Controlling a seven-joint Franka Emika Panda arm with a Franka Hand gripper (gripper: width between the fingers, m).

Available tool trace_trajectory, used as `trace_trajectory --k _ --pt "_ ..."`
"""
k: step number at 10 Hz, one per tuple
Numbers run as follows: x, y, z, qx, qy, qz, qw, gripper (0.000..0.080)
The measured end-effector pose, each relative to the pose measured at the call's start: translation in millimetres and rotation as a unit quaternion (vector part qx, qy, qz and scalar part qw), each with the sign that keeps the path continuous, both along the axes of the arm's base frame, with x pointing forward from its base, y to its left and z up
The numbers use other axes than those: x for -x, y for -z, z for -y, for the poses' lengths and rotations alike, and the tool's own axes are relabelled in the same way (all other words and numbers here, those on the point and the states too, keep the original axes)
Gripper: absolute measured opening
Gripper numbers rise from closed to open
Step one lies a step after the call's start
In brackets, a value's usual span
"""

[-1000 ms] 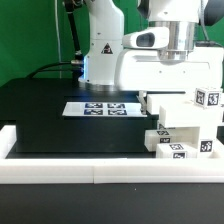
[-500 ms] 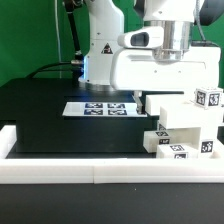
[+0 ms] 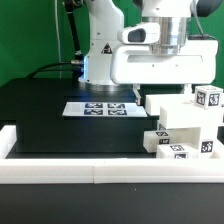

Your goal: Assemble chair

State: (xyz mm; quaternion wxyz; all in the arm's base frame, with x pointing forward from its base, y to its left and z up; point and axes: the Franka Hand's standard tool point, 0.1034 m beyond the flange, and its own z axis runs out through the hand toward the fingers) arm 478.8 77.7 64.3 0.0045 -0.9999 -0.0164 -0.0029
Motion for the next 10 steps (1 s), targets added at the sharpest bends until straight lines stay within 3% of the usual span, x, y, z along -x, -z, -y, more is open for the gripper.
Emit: trace_trajectory --k 5,10 --pt "0.6 2.0 2.9 -0.001 -0.017 -0.001 1.0 0.0649" --pt "9.0 16.6 -9.3 0.003 -0.038 0.002 0.999 0.0649"
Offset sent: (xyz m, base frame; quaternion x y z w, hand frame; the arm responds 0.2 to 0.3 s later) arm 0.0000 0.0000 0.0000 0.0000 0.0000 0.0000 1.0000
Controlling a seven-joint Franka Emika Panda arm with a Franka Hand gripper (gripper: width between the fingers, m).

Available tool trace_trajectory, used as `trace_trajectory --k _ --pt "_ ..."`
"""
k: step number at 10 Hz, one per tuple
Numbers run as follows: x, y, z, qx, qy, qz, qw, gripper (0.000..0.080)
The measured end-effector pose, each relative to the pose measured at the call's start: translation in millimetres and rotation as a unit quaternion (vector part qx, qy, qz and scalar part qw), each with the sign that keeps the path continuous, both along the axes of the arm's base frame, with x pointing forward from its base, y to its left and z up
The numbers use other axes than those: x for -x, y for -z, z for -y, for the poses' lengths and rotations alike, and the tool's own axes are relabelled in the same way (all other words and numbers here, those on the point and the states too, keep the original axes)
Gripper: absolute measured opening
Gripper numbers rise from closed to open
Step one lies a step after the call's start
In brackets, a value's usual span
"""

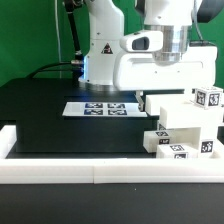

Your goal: Assemble chair

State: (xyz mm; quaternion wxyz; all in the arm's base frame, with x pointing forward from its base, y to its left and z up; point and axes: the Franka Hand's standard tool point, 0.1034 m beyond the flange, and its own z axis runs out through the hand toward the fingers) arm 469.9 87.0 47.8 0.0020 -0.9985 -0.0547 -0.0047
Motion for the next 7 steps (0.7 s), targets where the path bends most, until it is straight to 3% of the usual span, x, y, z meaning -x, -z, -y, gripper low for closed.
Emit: trace_trajectory --k 7 --pt "1.5 6.8 -1.4 0.002 -0.014 0.002 1.0 0.0649"
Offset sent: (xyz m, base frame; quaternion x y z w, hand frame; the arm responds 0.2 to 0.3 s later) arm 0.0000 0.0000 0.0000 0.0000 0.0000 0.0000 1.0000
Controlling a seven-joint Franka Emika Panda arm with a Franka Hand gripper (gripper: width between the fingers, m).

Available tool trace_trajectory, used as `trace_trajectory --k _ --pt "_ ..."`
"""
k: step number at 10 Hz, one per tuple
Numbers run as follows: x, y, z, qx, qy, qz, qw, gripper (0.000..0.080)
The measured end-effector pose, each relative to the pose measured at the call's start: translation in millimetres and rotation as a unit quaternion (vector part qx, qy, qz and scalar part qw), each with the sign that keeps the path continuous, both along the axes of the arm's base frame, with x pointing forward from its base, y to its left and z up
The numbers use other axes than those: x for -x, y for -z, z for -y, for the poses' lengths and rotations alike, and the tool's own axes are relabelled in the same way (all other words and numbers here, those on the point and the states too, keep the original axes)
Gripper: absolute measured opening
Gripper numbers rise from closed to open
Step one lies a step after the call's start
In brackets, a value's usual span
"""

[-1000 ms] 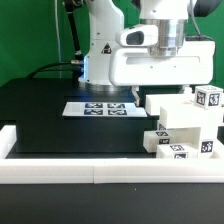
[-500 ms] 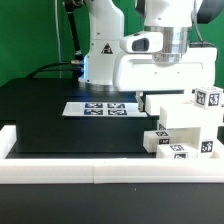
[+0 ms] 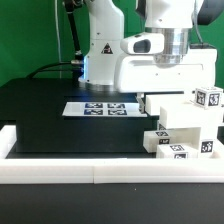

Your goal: Assemble chair

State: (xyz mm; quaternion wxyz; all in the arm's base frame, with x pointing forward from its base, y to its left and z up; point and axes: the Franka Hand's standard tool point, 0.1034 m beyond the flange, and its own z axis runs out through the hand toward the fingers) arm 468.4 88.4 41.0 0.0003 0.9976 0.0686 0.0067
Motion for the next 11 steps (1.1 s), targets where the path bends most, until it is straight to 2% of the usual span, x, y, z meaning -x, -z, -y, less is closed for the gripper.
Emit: trace_trajectory --k 9,11 --pt "3.5 29.8 2.2 0.016 -0.006 0.001 1.0 0.0649" --pt "3.6 31.6 3.0 0.017 -0.006 0.0 1.0 0.0649"
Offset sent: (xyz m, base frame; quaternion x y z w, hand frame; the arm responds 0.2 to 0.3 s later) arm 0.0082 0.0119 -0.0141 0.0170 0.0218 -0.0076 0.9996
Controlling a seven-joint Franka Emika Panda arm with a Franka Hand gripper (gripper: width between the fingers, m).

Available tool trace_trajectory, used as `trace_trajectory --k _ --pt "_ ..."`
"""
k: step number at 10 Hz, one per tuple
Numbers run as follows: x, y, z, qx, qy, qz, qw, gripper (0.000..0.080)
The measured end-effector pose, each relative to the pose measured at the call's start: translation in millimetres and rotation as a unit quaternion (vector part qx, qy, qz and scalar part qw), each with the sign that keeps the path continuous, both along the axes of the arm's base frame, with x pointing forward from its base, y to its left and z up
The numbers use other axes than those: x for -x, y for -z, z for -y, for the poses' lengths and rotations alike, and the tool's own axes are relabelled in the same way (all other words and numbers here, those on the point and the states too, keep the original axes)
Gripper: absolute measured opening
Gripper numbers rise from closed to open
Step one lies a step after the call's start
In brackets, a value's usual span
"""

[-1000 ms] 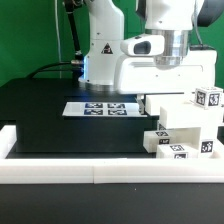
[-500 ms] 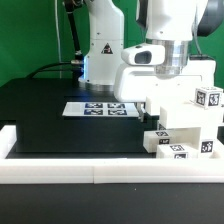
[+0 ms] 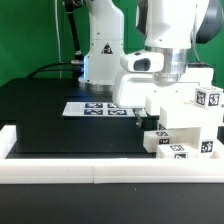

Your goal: Assemble chair

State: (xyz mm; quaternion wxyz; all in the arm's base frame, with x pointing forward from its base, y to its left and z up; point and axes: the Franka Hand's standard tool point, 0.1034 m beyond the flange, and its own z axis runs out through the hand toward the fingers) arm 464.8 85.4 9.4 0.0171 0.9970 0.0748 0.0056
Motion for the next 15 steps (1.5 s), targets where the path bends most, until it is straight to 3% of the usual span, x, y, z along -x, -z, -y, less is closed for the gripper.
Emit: trace_trajectory --k 3,5,6,7,11,15 --pt "0.1 0.3 0.7 0.0 0.001 0.0 1.0 0.0649" --pt "0.1 0.3 0.6 0.0 0.001 0.0 1.0 0.0411" --pt "0.1 0.3 1.0 0.0 0.001 0.0 1.0 0.0411" --pt "0.1 0.3 1.2 0.0 0.001 0.0 1.0 0.0288" --pt "1.0 -1.3 13.2 0.001 0.013 -0.002 1.0 0.0288" --pt "5.8 -22.3 39.5 -0.002 0.041 0.001 0.999 0.0289"
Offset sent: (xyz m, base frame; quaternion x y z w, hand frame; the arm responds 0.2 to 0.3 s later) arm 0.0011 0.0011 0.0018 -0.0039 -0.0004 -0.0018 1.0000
